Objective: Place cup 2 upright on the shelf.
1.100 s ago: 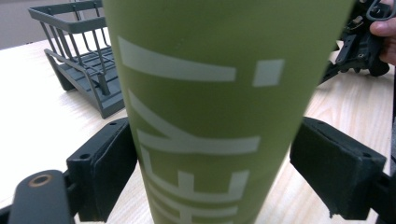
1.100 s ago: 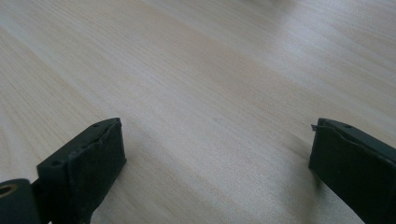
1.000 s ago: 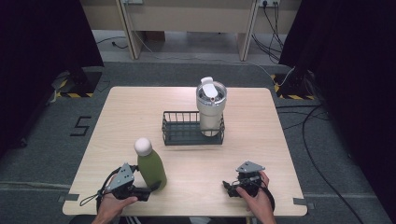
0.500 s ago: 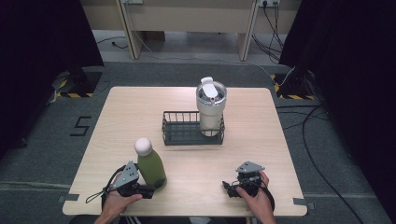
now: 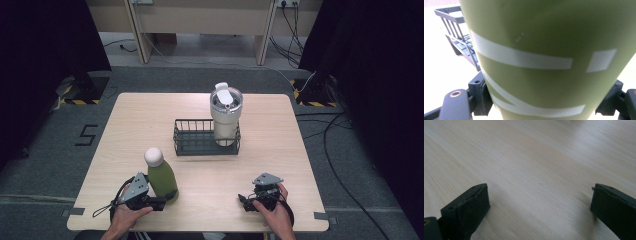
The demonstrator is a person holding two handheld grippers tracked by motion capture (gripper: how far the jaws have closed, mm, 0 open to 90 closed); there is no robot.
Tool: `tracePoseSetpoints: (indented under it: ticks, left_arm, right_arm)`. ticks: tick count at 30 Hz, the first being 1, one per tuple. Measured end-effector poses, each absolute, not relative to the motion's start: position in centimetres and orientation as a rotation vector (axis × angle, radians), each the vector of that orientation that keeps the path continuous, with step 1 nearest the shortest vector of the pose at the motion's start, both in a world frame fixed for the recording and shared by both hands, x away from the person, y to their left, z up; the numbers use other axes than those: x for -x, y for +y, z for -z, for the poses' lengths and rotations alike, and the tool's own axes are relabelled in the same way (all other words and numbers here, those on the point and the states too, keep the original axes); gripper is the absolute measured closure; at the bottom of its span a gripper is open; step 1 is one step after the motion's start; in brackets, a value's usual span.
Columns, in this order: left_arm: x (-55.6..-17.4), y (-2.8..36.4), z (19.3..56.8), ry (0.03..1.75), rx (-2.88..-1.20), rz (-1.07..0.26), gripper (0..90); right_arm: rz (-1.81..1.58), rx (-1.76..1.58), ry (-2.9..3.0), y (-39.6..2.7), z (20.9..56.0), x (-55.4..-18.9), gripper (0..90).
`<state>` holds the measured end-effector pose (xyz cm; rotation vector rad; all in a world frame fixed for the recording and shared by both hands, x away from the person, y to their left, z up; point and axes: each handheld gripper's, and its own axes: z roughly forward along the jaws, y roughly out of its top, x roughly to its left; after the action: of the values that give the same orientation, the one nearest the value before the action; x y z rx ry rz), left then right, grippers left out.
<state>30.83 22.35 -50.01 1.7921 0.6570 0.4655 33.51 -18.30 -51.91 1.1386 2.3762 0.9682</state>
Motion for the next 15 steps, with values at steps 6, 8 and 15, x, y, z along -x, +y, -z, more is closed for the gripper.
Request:
tracePoseSetpoints:
  ticks: [6,8,15]
  left_arm:
    - [-31.1,22.4,49.7,0.661,-1.783,-0.465,20.6]
    - [-31.3,22.5,49.3,0.661,-1.778,-0.462,20.6]
    - [-31.7,22.6,48.4,0.665,-1.780,-0.477,20.6]
  right_arm:
    - [-0.968,-1.137,2.377,-18.3,51.9,-33.5,2.4]
    - [-0.968,-1.139,2.377,-18.3,51.9,-33.5,2.4]
    - [-0.968,-1.139,2.377,-18.3,51.9,-33.5,2.3]
